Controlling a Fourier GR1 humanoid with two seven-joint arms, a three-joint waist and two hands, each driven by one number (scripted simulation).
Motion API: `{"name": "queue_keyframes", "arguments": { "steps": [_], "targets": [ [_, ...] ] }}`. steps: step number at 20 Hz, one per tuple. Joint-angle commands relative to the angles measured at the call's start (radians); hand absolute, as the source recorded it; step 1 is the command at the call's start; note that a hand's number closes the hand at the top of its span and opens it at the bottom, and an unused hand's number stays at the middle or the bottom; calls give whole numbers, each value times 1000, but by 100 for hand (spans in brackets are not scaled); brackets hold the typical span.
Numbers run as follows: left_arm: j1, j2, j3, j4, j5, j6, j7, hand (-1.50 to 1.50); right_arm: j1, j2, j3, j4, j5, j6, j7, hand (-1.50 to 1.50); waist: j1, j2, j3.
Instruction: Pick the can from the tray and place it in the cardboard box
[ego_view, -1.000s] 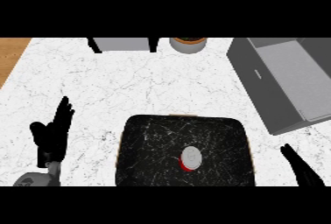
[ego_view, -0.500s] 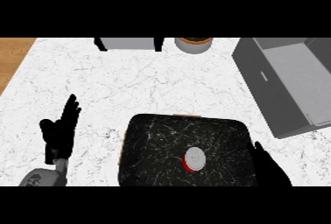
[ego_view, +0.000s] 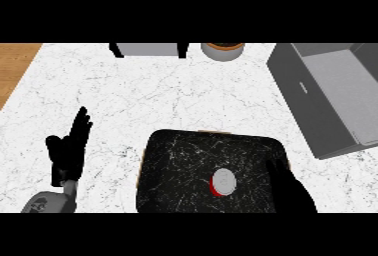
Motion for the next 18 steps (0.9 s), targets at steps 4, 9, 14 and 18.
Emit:
{"name": "queue_keyframes", "arguments": {
  "steps": [4, 9, 14, 18],
  "targets": [
    [-27, 10, 2, -2, -11, -6, 38, 0, -72, 48, 45, 150, -32, 3, 258, -150, 4, 1, 1],
    [-30, -12, 7, 21, -9, -10, 14, 0, -114, 47, 13, 141, -62, 22, 287, -150, 4, 3, -1],
    [-12, -6, 12, 22, -10, -22, -8, 0, -79, 47, 9, 161, -62, 37, 282, -150, 4, 4, -2],
    [-24, -12, 1, -16, -25, 9, 43, 0, -91, 47, -30, 162, -63, 39, 286, -150, 10, 3, -1]
  ]
}}
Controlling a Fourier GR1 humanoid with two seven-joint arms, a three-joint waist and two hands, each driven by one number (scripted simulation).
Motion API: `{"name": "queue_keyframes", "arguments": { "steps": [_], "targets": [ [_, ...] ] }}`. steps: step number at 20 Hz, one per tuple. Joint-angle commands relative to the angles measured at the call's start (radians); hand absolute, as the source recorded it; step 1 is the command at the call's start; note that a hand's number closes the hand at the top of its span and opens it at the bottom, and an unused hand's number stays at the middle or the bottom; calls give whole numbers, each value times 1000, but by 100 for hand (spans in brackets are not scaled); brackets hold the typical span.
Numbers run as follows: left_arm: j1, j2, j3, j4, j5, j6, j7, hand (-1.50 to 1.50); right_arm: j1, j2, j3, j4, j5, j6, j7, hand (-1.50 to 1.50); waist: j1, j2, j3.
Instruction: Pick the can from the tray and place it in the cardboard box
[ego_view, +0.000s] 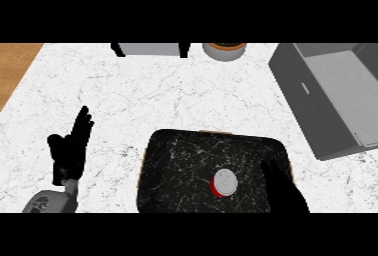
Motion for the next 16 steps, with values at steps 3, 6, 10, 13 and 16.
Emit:
{"name": "queue_keyframes", "arguments": {
  "steps": [3, 6, 10, 13, 16],
  "targets": [
    [17, -9, 4, -15, -12, 20, -11, 0, -58, 66, 28, 234, 77, -34, 235, -150, 2, -3, 2],
    [15, -28, -8, 9, -12, 4, -21, 0, -110, 67, -1, 254, 29, -26, 282, -150, -5, -1, 2],
    [22, 7, 26, 21, 6, -32, -32, 0, -128, 68, -9, 299, 20, -10, 285, -150, -8, -4, 2],
    [-41, 3, 39, 40, -3, -7, 14, 0, -175, 68, -32, 322, 3, -20, 286, -150, -17, -3, 2],
    [36, 0, 13, -22, -5, -23, 4, 0, -215, 68, -77, 382, -25, -10, 286, -150, -2, -5, 3]
  ]
}}
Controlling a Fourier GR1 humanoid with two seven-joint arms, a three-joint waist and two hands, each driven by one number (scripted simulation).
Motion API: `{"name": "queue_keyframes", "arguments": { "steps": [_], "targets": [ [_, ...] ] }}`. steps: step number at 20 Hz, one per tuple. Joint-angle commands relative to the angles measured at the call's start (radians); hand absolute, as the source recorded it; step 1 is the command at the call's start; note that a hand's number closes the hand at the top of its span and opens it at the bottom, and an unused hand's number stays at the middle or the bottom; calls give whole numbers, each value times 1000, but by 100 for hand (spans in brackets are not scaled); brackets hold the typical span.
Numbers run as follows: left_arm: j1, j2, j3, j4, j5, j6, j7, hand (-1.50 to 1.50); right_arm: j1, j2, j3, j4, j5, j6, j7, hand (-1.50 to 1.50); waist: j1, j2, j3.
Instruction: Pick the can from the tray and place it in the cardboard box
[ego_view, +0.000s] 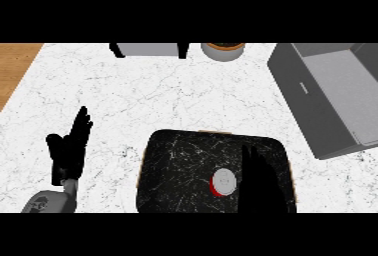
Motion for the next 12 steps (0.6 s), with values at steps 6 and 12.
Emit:
{"name": "queue_keyframes", "arguments": {
  "steps": [6, 12],
  "targets": [
    [-15, -26, -6, 19, -32, 16, -16, 0, -107, 19, -31, 100, -69, 52, 242, -150, -8, -2, 0],
    [-27, -37, -2, 15, -50, 32, -6, 0, -88, 19, 8, 168, -81, -9, 231, -150, -16, -2, 1]
  ]
}}
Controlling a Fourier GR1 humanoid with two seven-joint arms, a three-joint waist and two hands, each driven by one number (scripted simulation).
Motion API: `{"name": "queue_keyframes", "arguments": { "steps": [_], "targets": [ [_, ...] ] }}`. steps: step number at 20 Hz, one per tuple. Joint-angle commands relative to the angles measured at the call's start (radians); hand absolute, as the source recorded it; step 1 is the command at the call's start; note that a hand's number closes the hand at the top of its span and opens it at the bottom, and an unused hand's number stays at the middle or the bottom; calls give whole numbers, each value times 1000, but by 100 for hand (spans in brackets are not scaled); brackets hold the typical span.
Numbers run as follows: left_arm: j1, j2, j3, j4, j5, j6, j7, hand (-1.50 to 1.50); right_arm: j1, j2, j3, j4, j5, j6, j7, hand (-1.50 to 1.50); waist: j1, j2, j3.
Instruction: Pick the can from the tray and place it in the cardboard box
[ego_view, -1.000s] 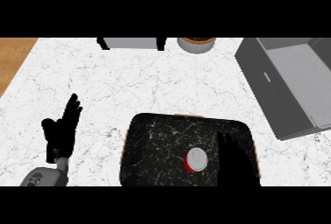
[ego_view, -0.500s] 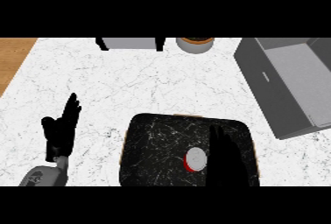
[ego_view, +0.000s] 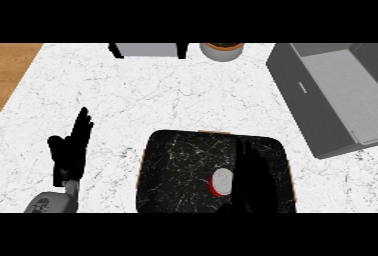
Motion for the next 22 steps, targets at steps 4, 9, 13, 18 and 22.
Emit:
{"name": "queue_keyframes", "arguments": {
  "steps": [4, 9, 13, 18, 22],
  "targets": [
    [-3, -24, -12, 2, -25, 11, 9, 0, -96, 19, -41, 102, -52, -12, 209, -150, -4, 0, 1],
    [-8, 29, 54, 20, 19, -60, 3, 0, -76, 19, -6, 117, -46, -48, 207, -150, -6, 0, 0],
    [-42, -3, 34, 6, -13, -16, 40, 0, -102, 19, 42, 165, -56, -95, 233, -150, -5, -1, 1],
    [-17, -24, 27, -17, -33, -17, 54, 0, -200, 19, -2, 264, -123, -97, 154, 150, -2, 0, 1],
    [17, -36, 44, 14, -46, -31, -21, 0, -177, 19, -8, 287, 16, -150, 44, 150, -6, -1, 1]
  ]
}}
